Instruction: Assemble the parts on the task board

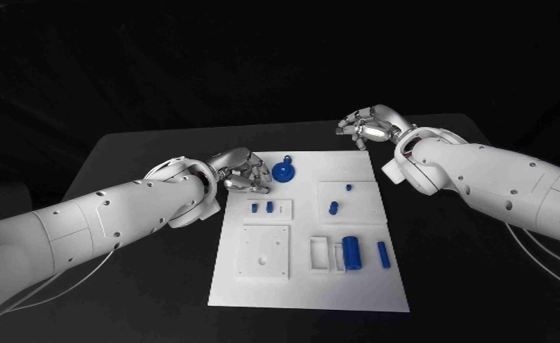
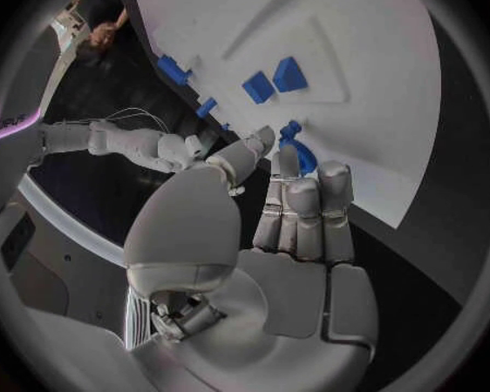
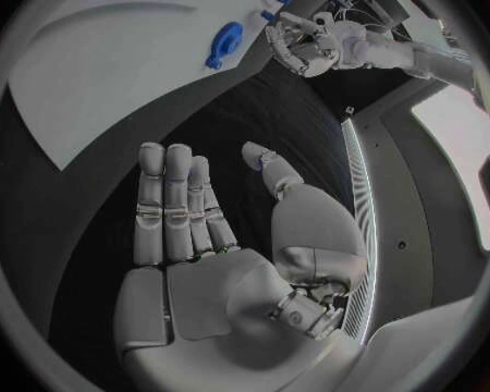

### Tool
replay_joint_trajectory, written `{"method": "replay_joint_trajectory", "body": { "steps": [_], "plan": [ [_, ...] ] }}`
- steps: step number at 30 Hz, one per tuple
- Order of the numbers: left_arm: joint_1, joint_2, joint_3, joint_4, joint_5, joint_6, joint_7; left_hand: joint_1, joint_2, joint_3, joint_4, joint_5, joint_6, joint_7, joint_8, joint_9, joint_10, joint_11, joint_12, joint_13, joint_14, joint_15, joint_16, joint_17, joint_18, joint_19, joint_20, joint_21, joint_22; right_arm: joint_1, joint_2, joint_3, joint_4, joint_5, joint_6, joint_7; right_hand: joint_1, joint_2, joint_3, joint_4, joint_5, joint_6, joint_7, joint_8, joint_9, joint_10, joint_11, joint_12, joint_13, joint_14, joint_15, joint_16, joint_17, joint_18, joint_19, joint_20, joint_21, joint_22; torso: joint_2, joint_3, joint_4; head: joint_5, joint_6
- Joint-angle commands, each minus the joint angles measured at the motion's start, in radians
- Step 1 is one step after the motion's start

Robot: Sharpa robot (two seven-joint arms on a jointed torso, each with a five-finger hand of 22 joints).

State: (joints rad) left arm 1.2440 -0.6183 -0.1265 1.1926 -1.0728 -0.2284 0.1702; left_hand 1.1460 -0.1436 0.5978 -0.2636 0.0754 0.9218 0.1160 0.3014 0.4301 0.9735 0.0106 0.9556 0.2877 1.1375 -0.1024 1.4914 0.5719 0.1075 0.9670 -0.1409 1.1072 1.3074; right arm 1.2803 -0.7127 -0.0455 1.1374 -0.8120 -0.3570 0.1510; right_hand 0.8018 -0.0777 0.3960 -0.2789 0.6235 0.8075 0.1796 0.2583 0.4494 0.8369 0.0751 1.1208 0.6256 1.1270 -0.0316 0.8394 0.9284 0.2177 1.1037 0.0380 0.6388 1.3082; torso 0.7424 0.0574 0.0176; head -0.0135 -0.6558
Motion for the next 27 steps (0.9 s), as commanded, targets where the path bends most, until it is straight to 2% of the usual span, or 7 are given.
{"method": "replay_joint_trajectory", "body": {
  "steps": [1,9,13,17,21,26,27],
  "plan": [
    [0.000,-0.002,0.000,0.003,0.028,-0.012,0.023,0.001,-0.008,-0.007,-0.001,-0.005,-0.009,-0.001,-0.005,-0.001,-0.003,-0.001,-0.005,0.001,0.007,0.001,0.006,-0.001,0.011,0.004,-0.056,0.002,0.002,0.000,0.000,0.001,0.002,0.003,-0.007,0.012,-0.009,0.000,0.005,-0.001,0.005,0.000,0.005,0.006,-0.001,-0.006,0.000,0.007,-0.002,-0.008,0.001,0.004,-0.001,0.044,0.002,-0.002,-0.005,0.006,0.000,0.0002,0.0002,0.000,0.001],
    [0.001,-0.027,0.001,0.018,0.164,-0.019,0.038,-0.005,-0.006,-0.009,0.005,-0.004,-0.009,0.002,-0.003,-0.001,-0.006,0.000,-0.005,0.003,0.006,0.003,0.005,-0.002,0.011,0.005,-0.055,0.001,0.001,0.000,-0.003,0.001,0.004,-0.006,0.010,0.006,0.018,0.002,0.014,-0.010,-0.008,0.002,0.004,0.009,-0.001,-0.006,-0.001,0.008,-0.003,-0.009,0.000,0.004,-0.001,0.044,0.002,-0.004,-0.006,0.009,-0.002,0.0001,-0.0002,0.001,0.006],
    [0.008,-0.050,0.010,0.033,0.294,-0.016,0.044,-0.014,0.006,0.010,0.015,0.001,0.003,0.025,0.007,0.000,-0.064,0.028,-0.057,-0.019,-0.066,0.030,-0.070,-0.037,0.000,-0.053,-0.031,-0.046,-0.015,0.000,-0.016,0.001,0.022,-0.015,0.021,0.019,0.116,-0.001,0.053,-0.012,-0.090,0.004,0.004,0.012,0.000,-0.014,-0.001,-0.003,-0.014,-0.016,0.002,0.002,-0.003,0.044,-0.005,-0.002,-0.014,0.012,-0.002,0.0008,0.0000,0.001,0.010],
    [0.026,-0.077,0.012,0.053,0.397,-0.016,0.048,-0.021,0.008,0.027,0.023,-0.008,-0.007,0.033,0.016,0.002,-0.073,0.055,-0.132,-0.061,-0.134,0.057,-0.179,-0.090,-0.021,-0.124,0.001,-0.123,-0.047,0.000,-0.027,0.001,0.044,-0.057,0.060,0.008,0.171,-0.005,0.100,-0.012,-0.130,0.010,0.009,0.018,-0.003,-0.005,0.007,-0.123,-0.091,-0.047,0.013,-0.031,-0.021,0.044,-0.033,0.020,-0.059,-0.001,-0.002,0.0011,-0.0012,-0.001,0.020],
    [0.030,-0.100,0.012,0.078,0.462,-0.027,0.057,-0.023,0.010,0.026,0.026,-0.008,-0.013,0.034,0.024,0.003,-0.054,0.058,-0.162,-0.079,-0.142,0.063,-0.227,-0.113,-0.030,-0.139,0.007,-0.157,-0.063,0.000,-0.043,0.001,0.069,-0.115,0.090,0.005,0.208,-0.011,0.125,-0.009,-0.170,0.015,0.010,0.026,-0.003,0.033,0.011,-0.250,-0.170,-0.056,0.022,-0.072,-0.046,0.044,-0.036,0.030,-0.096,-0.015,-0.003,0.0013,-0.0005,-0.003,0.026],
    [0.031,-0.130,0.012,0.115,0.552,-0.068,0.100,-0.028,0.013,0.026,0.030,-0.004,-0.019,0.035,0.032,0.004,-0.019,0.061,-0.212,-0.107,-0.140,0.067,-0.284,-0.136,-0.039,-0.146,0.011,-0.192,-0.081,0.000,-0.067,0.000,0.121,-0.205,0.120,0.005,0.252,-0.019,0.155,-0.020,-0.204,0.030,0.008,0.042,-0.001,0.083,0.029,-0.525,-0.324,-0.016,0.036,-0.093,-0.062,0.044,0.004,0.019,-0.110,-0.015,-0.002,0.0001,0.0004,-0.007,0.038],
    [0.030,-0.134,0.012,0.121,0.586,-0.089,0.119,-0.031,0.013,0.025,0.032,-0.002,-0.019,0.035,0.035,0.004,-0.006,0.059,-0.226,-0.114,-0.136,0.066,-0.294,-0.139,-0.041,-0.144,0.010,-0.200,-0.085,0.000,-0.071,0.000,0.132,-0.231,0.125,0.000,0.261,-0.020,0.153,-0.016,-0.207,0.032,0.007,0.044,-0.001,0.097,0.029,-0.552,-0.338,-0.010,0.028,-0.092,-0.061,0.044,0.012,0.015,-0.110,-0.013,-0.002,0.0005,-0.0002,-0.011,0.041]
  ]
}}
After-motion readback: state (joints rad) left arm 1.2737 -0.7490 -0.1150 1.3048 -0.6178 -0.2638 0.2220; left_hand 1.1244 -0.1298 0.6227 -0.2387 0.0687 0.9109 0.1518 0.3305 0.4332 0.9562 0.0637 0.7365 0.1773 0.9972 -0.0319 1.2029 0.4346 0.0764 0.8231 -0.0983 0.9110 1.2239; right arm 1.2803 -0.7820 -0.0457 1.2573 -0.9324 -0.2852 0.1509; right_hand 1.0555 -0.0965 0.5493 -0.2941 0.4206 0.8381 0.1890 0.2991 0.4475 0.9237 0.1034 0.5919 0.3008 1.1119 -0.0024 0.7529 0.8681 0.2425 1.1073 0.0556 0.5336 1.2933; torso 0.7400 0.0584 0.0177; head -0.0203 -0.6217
